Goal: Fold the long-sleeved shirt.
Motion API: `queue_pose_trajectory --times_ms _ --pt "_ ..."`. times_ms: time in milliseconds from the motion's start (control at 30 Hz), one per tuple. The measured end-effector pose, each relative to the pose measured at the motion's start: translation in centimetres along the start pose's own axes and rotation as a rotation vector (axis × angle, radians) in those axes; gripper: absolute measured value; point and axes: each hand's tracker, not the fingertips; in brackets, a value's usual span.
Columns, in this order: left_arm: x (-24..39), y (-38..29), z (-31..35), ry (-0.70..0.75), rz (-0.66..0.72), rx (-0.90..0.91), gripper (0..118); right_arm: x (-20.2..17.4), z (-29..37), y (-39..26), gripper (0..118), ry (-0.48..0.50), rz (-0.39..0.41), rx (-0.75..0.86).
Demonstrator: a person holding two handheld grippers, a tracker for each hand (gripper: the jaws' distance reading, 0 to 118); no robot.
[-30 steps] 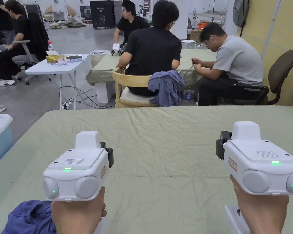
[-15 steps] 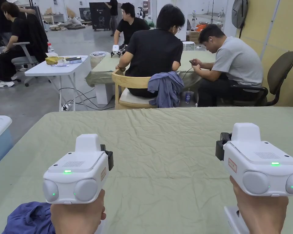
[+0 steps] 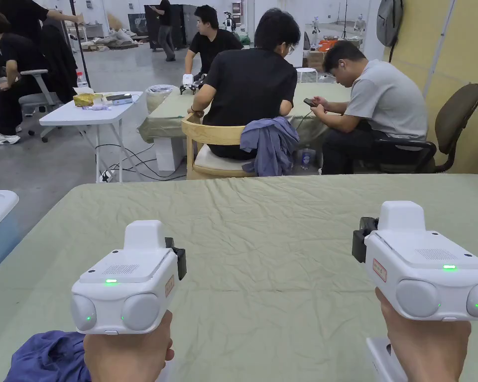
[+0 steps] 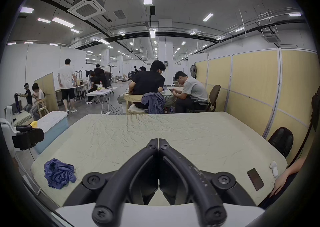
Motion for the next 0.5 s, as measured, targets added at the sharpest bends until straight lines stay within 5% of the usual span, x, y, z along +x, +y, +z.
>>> queue_pose_trajectory --times_ms 500 --pt "-0.08 -0.14 -0.08 -0.002 0.001 -0.003 0 0.06 -0.32 -0.26 1 -0.004 0.003 -0.007"
